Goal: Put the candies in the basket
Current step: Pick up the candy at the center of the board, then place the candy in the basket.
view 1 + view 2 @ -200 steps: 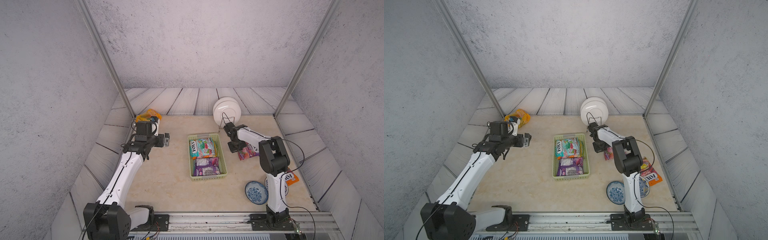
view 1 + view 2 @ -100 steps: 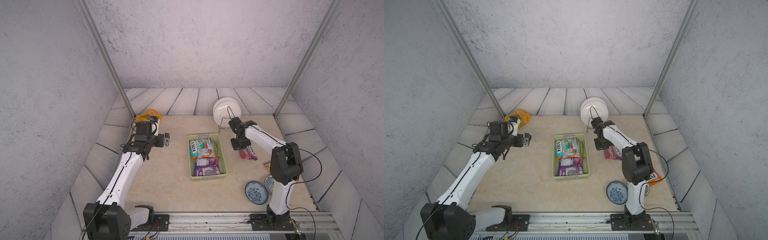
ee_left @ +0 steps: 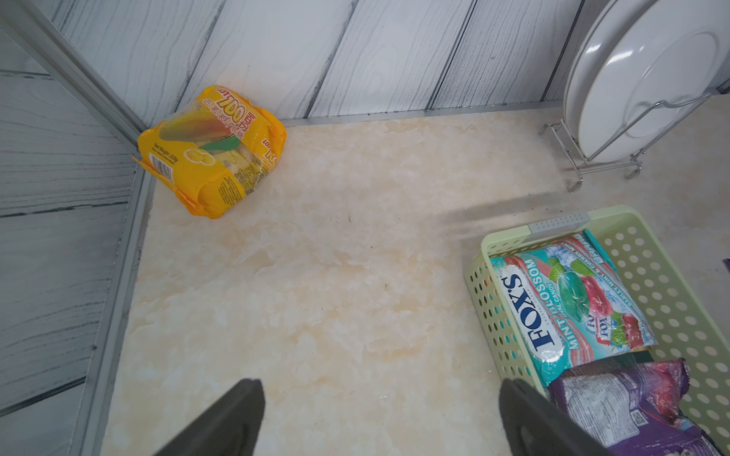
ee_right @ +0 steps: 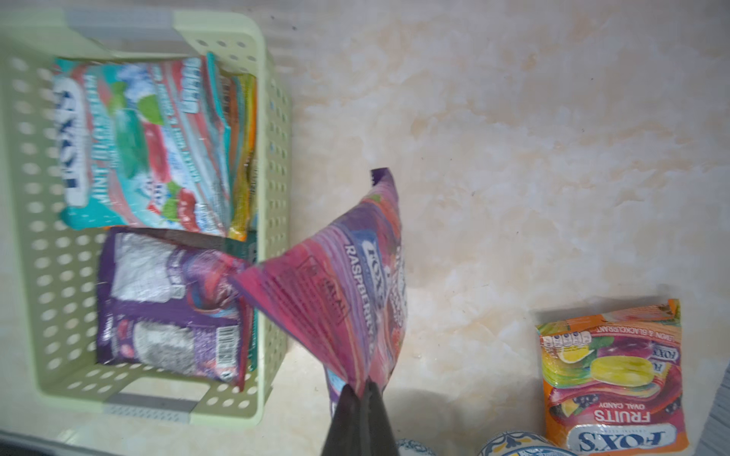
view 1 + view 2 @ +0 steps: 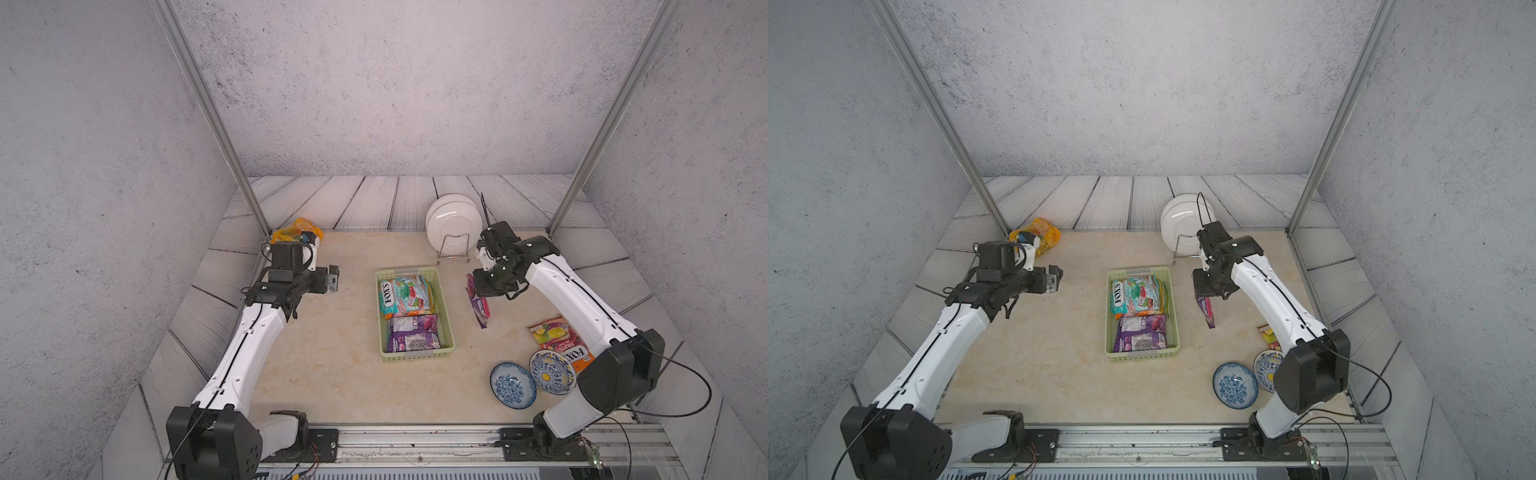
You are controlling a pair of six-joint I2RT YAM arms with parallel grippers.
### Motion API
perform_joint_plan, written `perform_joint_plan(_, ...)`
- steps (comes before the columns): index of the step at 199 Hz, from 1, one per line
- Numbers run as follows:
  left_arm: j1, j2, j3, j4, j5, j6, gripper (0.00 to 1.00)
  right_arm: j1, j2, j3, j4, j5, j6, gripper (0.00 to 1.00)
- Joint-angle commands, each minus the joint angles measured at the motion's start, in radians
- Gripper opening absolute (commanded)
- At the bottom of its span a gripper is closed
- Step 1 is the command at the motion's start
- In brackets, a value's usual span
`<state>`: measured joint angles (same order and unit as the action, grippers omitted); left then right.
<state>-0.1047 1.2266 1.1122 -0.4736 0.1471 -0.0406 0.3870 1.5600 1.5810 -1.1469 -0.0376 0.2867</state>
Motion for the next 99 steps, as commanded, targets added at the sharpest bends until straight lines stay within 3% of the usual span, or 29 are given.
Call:
perform_joint_plan(1, 0.012, 0.006, 0.012, 0.001, 0.019, 0.012, 1.0, -0.001, -0.085, 0.032, -0.012, -0.134, 0.034, 0.0)
perform_joint_plan(70, 0.034, 0.003, 0.02, -0.012, 0.029, 0.008, 1.0, 0.002, -0.149, 0.019, 0.15, -0.51, 0.248, 0.0)
perform_joint_plan(99, 0.036, 0.004, 0.012, 0.0, 0.031, 0.005, 0.99, 0.029, -0.153, -0.036, 0.255, -0.548, 0.321, 0.0)
